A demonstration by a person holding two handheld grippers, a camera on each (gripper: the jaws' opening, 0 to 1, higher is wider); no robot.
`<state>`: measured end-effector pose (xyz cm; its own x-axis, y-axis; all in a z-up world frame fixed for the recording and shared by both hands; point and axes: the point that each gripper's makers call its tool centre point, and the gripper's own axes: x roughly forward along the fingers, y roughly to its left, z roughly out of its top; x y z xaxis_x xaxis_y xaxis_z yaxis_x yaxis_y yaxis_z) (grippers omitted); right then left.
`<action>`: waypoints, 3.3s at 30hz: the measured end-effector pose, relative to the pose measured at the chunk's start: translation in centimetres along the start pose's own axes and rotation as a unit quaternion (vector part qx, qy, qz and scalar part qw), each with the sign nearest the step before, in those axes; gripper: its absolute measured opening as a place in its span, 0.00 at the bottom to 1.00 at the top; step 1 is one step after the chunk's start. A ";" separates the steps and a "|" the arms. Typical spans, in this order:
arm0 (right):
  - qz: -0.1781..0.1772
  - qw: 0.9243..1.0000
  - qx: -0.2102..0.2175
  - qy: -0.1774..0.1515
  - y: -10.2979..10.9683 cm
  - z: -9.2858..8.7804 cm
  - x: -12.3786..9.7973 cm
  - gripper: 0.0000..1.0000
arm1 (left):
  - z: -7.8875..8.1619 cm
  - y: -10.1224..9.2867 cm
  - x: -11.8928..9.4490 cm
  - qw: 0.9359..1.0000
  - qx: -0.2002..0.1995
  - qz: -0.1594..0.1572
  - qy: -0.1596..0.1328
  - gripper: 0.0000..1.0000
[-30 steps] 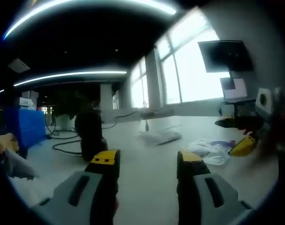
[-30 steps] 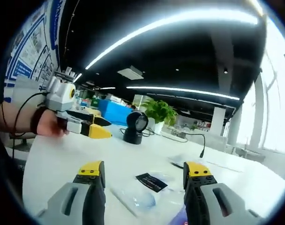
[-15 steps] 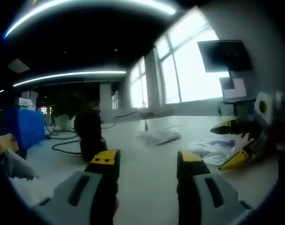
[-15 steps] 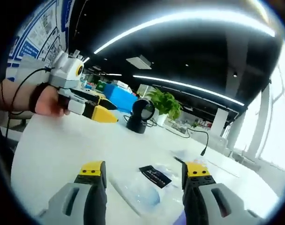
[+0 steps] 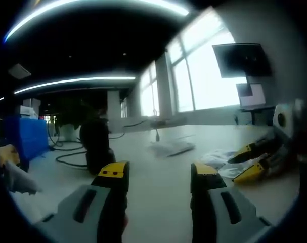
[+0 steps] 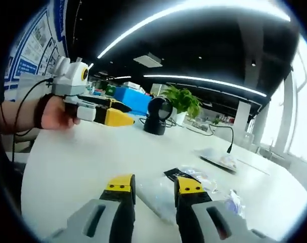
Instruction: Clip sheet goods on table flip sheet goods clip sheet goods scan sheet goods put sheet goods back to table
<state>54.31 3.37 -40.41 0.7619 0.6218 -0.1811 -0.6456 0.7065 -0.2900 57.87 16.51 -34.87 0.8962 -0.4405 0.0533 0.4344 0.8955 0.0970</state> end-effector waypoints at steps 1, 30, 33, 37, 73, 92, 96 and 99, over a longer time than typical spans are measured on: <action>0.004 1.000 0.009 0.003 0.1 -0.1 0.0 0.21 | 0.0 0.0 0.0 1.000 0.000 0.000 0.000 0.41; 0.007 0.998 0.062 0.011 0.1 0.3 -0.9 0.00 | 0.1 0.0 0.0 1.000 -0.002 0.000 -0.002 0.41; 0.003 0.997 0.081 0.001 -0.5 0.7 -1.2 0.00 | 0.1 0.0 0.0 1.000 -0.003 0.001 -0.002 0.41; 0.001 0.996 0.089 -0.013 -0.7 1.2 -1.3 0.00 | 0.1 0.0 0.0 1.000 -0.003 0.001 -0.001 0.41; -0.090 0.968 0.208 -0.108 -9.5 8.6 -5.5 0.00 | 0.2 0.6 -0.1 0.999 -0.030 0.008 -0.009 0.39; -0.143 0.953 0.226 -0.140 -14.4 11.7 -7.5 0.00 | 0.3 0.5 -0.1 1.000 -0.027 0.007 -0.008 0.39; -0.150 0.950 0.234 -0.146 -15.0 12.0 -7.5 0.00 | 0.3 0.5 -0.1 1.000 -0.029 0.007 -0.009 0.39; -0.155 0.944 0.249 -0.152 -15.2 11.8 -7.6 0.00 | 0.2 0.5 -0.1 1.000 -0.027 0.006 -0.008 0.39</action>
<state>57.66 -8.08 -23.50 0.9166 0.3748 0.1390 -0.3969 0.8945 0.2058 57.94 17.01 -34.59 0.9003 -0.4295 0.0710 0.4276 0.9030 0.0417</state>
